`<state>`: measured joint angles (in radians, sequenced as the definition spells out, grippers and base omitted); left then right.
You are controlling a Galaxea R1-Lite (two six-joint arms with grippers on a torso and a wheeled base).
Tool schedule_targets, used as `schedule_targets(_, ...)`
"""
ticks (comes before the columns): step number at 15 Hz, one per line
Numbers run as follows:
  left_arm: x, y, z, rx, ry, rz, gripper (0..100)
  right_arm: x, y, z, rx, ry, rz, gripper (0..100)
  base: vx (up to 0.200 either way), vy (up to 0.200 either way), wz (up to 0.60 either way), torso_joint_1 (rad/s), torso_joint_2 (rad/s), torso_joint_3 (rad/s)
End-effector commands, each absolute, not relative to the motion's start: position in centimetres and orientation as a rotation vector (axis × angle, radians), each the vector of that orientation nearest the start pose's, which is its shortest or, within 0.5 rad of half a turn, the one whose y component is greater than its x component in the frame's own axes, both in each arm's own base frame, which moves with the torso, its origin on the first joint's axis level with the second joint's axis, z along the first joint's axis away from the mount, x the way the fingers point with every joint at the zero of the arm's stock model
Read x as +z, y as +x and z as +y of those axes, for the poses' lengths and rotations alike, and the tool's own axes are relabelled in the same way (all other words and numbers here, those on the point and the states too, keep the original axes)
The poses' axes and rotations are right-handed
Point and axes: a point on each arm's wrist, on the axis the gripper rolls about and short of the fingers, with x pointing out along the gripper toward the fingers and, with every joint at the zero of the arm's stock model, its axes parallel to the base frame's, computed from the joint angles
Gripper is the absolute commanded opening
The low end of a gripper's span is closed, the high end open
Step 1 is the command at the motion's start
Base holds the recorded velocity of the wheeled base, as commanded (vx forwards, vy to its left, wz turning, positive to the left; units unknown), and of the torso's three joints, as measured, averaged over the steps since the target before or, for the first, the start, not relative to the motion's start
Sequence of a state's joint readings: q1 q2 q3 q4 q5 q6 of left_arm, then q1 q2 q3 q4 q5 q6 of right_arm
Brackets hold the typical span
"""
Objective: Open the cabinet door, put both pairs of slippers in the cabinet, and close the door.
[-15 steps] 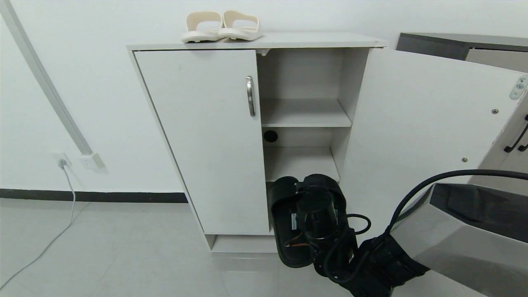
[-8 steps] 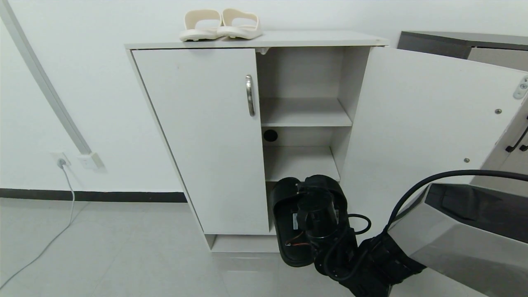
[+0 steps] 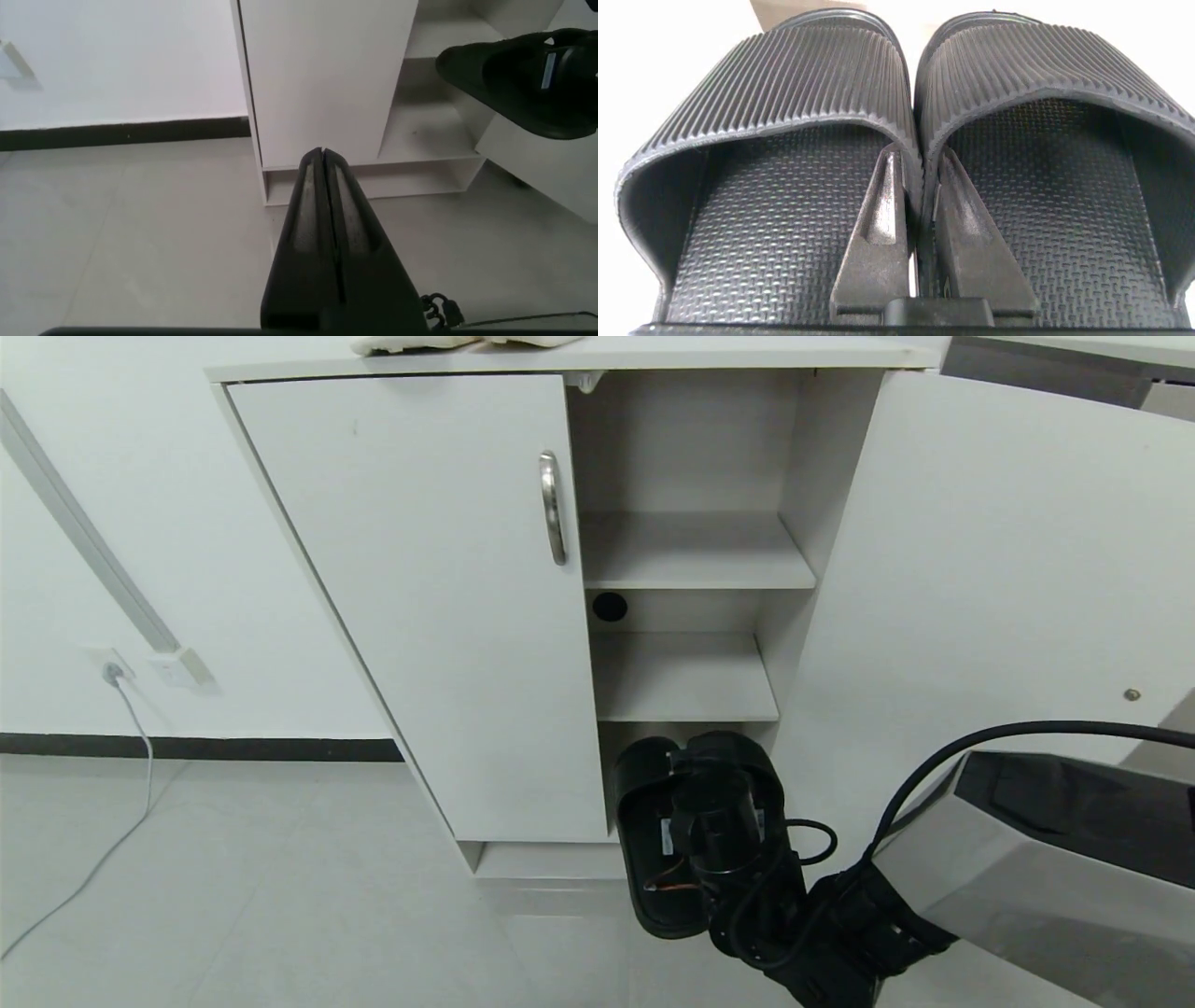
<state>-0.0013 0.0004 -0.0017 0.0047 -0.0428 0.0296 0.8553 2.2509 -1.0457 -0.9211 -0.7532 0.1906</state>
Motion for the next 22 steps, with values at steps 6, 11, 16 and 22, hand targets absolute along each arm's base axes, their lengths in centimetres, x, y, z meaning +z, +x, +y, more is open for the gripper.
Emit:
schedule_targets(6, 7.6, -2.3, -0.1, -0.045, 0.029, 0.005, 0, 8.2, 28.6, 30.4, 0.089, -0.019, 0.107, 0, 0.000, 0.000, 0.00, 0.002, 0.00, -0.200)
schedule_targets(11, 7.5, -2.3, -0.1, -0.043, 0.029, 0.004, 0, 8.3, 29.6, 29.7, 0.062, -0.010, -0.036, 0, 0.000, 0.000, 0.00, 0.001, 0.00, -0.086)
schedule_targets(16, 7.5, -2.3, -0.1, -0.043, 0.029, 0.004, 0, 7.6, 30.2, 29.9, 0.054, -0.008, -0.036, 0, 0.000, 0.000, 0.00, 0.000, 0.00, 0.000)
schedule_targets(22, 7.5, -2.3, -0.1, -0.043, 0.029, 0.004, 0, 7.6, 30.3, 29.9, 0.053, -0.006, -0.038, 0, 0.000, 0.000, 0.00, 0.000, 0.00, 0.000)
